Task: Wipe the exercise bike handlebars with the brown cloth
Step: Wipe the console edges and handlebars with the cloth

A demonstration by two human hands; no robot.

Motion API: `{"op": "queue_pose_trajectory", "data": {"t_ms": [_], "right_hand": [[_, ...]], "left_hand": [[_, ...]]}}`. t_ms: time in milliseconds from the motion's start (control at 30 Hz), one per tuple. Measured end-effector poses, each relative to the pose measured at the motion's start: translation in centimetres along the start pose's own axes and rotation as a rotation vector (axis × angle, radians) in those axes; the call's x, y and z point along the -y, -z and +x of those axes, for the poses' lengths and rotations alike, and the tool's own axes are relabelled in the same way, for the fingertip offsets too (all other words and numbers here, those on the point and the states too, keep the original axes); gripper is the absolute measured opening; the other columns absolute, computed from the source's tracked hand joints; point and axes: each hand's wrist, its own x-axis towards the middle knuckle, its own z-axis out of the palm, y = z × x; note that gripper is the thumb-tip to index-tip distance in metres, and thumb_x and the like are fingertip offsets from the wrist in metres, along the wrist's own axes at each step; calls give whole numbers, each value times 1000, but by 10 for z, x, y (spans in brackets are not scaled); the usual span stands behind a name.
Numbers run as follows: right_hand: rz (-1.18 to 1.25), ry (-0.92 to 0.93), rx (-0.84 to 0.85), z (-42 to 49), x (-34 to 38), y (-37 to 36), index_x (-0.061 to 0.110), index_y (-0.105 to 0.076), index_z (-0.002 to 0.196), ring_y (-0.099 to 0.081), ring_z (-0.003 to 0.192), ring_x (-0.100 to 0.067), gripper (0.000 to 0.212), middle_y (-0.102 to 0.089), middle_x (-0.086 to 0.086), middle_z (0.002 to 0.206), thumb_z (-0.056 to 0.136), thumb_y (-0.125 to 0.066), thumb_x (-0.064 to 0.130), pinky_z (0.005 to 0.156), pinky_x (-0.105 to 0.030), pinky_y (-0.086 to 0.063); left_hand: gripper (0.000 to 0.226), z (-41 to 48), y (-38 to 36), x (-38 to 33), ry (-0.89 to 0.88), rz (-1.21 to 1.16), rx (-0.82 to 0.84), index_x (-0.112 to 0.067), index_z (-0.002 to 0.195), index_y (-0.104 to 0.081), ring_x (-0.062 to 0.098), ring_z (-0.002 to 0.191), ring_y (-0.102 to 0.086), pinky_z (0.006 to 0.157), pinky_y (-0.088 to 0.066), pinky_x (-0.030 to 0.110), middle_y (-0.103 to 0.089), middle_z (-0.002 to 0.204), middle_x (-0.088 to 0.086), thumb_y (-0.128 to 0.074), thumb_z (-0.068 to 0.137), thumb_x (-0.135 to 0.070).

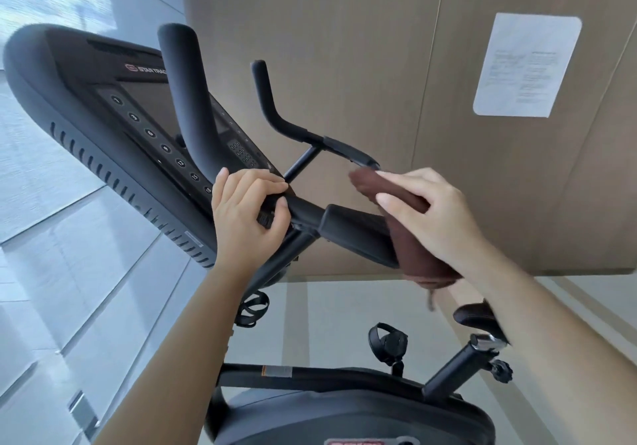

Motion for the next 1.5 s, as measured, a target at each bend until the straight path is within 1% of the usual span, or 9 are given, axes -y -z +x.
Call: {"op": "queue_pose_trajectory", "data": {"t_ms": [133,333,500,667,800,967,1233,1400,1500], "right_hand": [[-182,102,73,8,28,-40,42,-59,114,-52,93,-14,30,-54,3,101,85,-54,42,75,-25,-36],[-179,96,56,0,14,-32,39,-59,113,-55,86,-21,29,-50,-2,93,86,-51,38,71,-33,-47],[-143,-95,-67,-16,-8,-23,35,-64,109,-55,86,-17,27,-53,0,92,84,-58,32,68,-18,-31],[-156,-213,-130,-20,0,-21,35,-66,107,-56,85,-17,26,-54,-1,90,82,-61,29,70,-18,-31],[-88,-169,-260,-6,43,-49,32,-65,111,-53,82,-13,27,-53,1,92,84,-60,32,65,-11,-30],[-490,-118,-389,-8,78,-96,22,-64,109,-51,82,-24,29,-57,-11,96,84,-60,34,57,-25,-39],[-416,-77,-469,-20,57,-88,18,-66,107,-55,78,-30,28,-54,-11,88,80,-65,26,58,-25,-36],[-415,-201,-499,-46,31,-63,25,-65,109,-57,79,-28,29,-53,-6,91,81,-63,26,63,-26,-38],[-341,-254,-428,-50,26,-47,27,-65,109,-58,83,-24,29,-53,-2,93,80,-61,29,69,-29,-44]], "left_hand": [[18,0,3,-3,11,12,20,-11,81,-64,16,95,-53,108,-15,28,-67,90,2,-49,76,-16],[15,0,1,-8,50,-10,-2,-11,78,-63,14,93,-53,109,-15,33,-65,89,-1,-49,75,-16],[13,0,-4,-8,49,-47,-41,-9,74,-61,17,90,-53,106,-21,45,-66,85,1,-49,75,-15],[14,0,-5,-8,49,-77,-35,-8,73,-60,18,89,-51,99,-29,52,-66,83,4,-49,75,-14],[14,0,-4,-2,7,-92,-30,-8,75,-61,17,90,-51,101,-24,32,-66,84,4,-49,76,-14],[15,-1,0,5,-43,-94,12,-10,81,-63,18,93,-53,100,-25,36,-67,89,2,-48,80,-13],[16,1,4,10,-117,-74,46,-10,83,-65,16,98,-54,91,-35,50,-69,91,1,-49,82,-13],[16,1,4,10,-117,-73,43,-10,82,-66,15,98,-54,90,-36,49,-69,91,1,-50,80,-12],[16,1,3,5,-72,-75,26,-8,80,-66,16,96,-54,90,-35,53,-69,89,2,-50,78,-11]]}}
